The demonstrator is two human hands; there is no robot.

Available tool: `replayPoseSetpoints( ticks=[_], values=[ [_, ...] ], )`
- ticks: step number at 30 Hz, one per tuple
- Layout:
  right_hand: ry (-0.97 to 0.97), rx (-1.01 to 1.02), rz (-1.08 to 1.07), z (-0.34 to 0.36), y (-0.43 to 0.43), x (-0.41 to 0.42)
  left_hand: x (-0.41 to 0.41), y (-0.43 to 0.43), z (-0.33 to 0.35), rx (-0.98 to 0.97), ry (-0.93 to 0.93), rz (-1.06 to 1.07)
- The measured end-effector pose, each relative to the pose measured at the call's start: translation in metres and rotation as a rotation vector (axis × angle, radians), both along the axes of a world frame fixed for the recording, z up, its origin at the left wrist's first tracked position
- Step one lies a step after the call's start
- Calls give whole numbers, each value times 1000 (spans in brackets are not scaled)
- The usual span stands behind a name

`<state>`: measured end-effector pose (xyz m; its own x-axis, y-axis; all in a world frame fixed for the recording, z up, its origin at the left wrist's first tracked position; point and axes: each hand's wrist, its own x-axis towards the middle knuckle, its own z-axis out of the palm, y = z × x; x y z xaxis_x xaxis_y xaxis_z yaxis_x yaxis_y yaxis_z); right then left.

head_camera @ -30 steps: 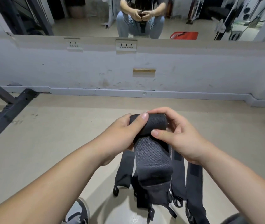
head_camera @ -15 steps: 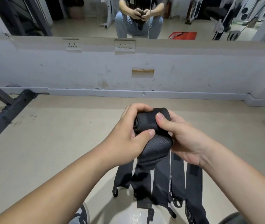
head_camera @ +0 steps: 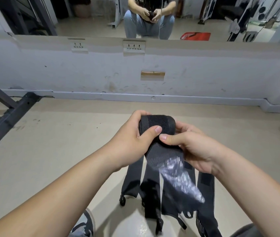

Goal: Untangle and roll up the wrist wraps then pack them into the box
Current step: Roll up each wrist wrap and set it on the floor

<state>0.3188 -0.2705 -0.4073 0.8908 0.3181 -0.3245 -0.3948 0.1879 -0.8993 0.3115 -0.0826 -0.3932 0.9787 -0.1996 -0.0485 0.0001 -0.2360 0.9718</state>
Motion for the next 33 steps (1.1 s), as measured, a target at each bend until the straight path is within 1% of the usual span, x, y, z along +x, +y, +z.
replayPoseSetpoints(
  ticks=[3, 5, 7, 10, 12, 15, 17, 20, 21, 23, 24, 26, 28, 30, 33],
  values=[
    [95, -30, 31, -2, -2, -1, 1, 2, 0, -45, -52, -15],
    [114, 21, 49, -2, -2, -1, 2, 5, -1, -39, -93, -18],
    [109, 79, 38, 2, -3, -1, 1, 4, -3, -28, -136, -26],
    [100, 177, 39, 9, -4, -1, -2, 0, -5, -75, -141, -54],
    [53, 185, 71, 10, -2, -3, -1, -2, -9, -68, -189, -47],
    [8, 114, -10, 4, 0, -5, 0, -5, -15, -3, -275, -32],
    [-19, 86, -43, 3, 1, -5, 1, -3, -13, -8, -231, -61],
    [-138, -85, -35, 4, -2, -6, 2, 4, -9, -11, -115, -106],
    [-171, -135, -24, 4, -4, -6, 2, 7, -8, -10, -86, -99],
    [-193, -176, 28, 5, -7, -5, 4, 10, -5, -47, 17, -60],
    [-210, -192, 64, 6, -8, -5, 5, 12, -3, -59, 69, -76],
    [-236, -239, 142, 7, -10, -5, 6, 17, -1, -36, 161, -196],
    [-222, -243, 172, 6, -8, -5, 5, 19, 0, -10, 227, -349],
    [-210, -272, 119, 5, -6, -5, 3, 17, -2, -13, 245, -392],
    [-198, -288, -40, 8, -10, -5, 3, 12, -1, -62, 197, -288]
  ],
)
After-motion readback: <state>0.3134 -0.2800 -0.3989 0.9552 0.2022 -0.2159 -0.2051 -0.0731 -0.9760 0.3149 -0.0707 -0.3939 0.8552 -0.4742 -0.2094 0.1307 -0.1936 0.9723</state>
